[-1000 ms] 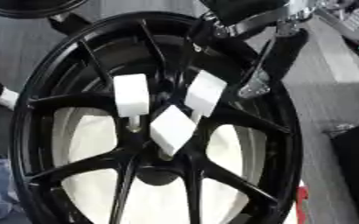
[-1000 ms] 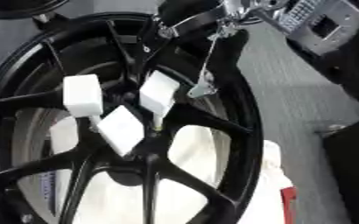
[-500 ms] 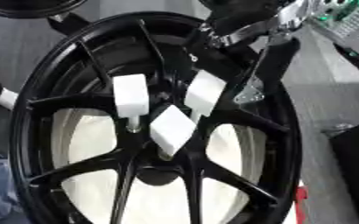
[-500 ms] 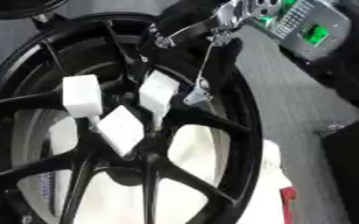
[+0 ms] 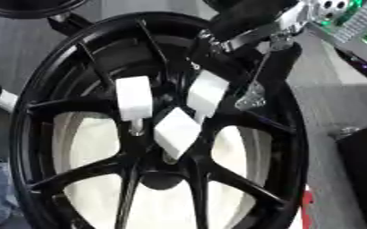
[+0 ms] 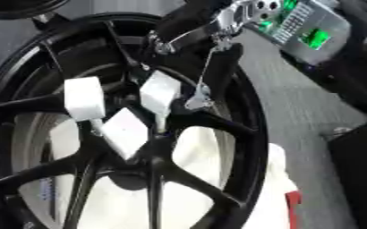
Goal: Pull the pin out of the wheel hub.
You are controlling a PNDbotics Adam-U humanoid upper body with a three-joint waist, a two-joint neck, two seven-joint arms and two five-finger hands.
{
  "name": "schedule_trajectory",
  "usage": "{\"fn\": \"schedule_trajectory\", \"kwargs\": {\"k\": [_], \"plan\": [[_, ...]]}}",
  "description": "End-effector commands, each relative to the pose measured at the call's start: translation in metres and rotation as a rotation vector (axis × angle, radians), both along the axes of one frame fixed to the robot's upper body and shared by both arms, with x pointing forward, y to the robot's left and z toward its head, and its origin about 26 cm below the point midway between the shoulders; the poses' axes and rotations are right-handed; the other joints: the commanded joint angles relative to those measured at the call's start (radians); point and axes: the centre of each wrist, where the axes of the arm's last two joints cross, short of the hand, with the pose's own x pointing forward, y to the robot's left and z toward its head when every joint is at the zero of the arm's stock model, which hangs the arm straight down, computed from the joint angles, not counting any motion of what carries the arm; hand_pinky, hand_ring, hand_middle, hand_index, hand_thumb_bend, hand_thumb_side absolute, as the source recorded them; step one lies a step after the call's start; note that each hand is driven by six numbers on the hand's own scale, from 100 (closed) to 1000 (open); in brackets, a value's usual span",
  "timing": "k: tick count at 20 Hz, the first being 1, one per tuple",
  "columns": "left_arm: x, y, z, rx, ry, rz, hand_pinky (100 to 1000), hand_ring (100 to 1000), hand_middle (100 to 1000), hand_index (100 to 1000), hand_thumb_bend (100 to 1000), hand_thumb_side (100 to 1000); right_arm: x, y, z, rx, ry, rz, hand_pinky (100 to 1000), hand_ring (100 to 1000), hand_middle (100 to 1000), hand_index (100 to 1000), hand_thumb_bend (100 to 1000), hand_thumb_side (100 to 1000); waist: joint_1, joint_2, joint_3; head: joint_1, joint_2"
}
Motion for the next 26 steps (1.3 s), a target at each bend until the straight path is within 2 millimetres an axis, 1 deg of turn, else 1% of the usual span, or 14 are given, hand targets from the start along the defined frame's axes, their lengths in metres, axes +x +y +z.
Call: {"fn": "schedule_trajectory", "kwargs": {"k": [1,5,8,9,10,11,14,17,21,25,26], "plan": [[-0.001,0.004,0.007,0.004,-0.021,0.012,780,778,682,837,100,893,-0.002,-0.003,0.011,0.012,-0.009,0.004,860,785,555,706,207,294,0.005,-0.022,-0.001,-0.003,-0.003],[-0.001,0.004,0.006,0.002,-0.019,0.015,781,778,682,836,100,893,-0.002,-0.003,0.011,0.021,0.0,0.002,840,728,485,651,196,266,0.005,-0.022,-0.003,-0.003,-0.001],[-0.001,0.004,0.005,0.001,-0.017,0.02,781,778,682,835,100,892,-0.001,-0.004,0.013,0.026,-0.002,-0.01,823,666,451,625,214,210,0.006,-0.022,-0.004,-0.004,-0.001],[-0.001,0.004,0.005,0.0,-0.016,0.021,781,778,682,835,100,892,-0.001,-0.005,0.013,0.028,-0.002,-0.013,823,666,451,625,214,210,0.006,-0.022,-0.004,-0.004,-0.001],[-0.001,0.004,0.005,0.0,-0.015,0.022,781,779,682,835,100,892,-0.001,-0.005,0.014,0.031,-0.001,-0.014,813,627,433,609,187,201,0.007,-0.022,-0.004,-0.004,-0.001],[-0.001,0.004,0.005,0.0,-0.015,0.023,781,779,682,835,100,893,-0.001,-0.005,0.014,0.035,0.0,-0.014,807,613,423,601,158,198,0.007,-0.022,-0.004,-0.003,-0.001],[-0.001,0.004,0.005,-0.001,-0.013,0.024,782,779,682,834,100,893,-0.002,-0.006,0.018,0.061,0.001,-0.015,798,590,406,586,100,201,0.007,-0.023,-0.005,-0.003,-0.001],[-0.002,0.005,0.004,-0.001,-0.011,0.028,782,780,682,834,100,893,-0.003,-0.006,0.021,0.091,0.0,-0.022,794,575,389,572,100,214,0.006,-0.027,-0.008,-0.003,-0.001],[-0.002,0.006,0.004,0.001,-0.008,0.033,782,780,678,834,100,892,-0.003,-0.006,0.029,0.136,0.006,-0.038,790,559,374,565,100,210,0.006,-0.034,-0.011,-0.001,-0.001],[-0.003,0.008,0.002,0.002,-0.003,0.042,783,780,675,834,100,892,-0.003,-0.01,0.044,0.2,-0.001,-0.065,794,550,366,565,100,166,0.005,-0.043,-0.018,0.003,0.0],[-0.003,0.008,0.002,0.003,-0.002,0.044,783,779,675,834,100,892,-0.004,-0.013,0.049,0.22,-0.013,-0.074,799,550,366,566,100,137,0.005,-0.045,-0.021,0.004,0.001]]}}
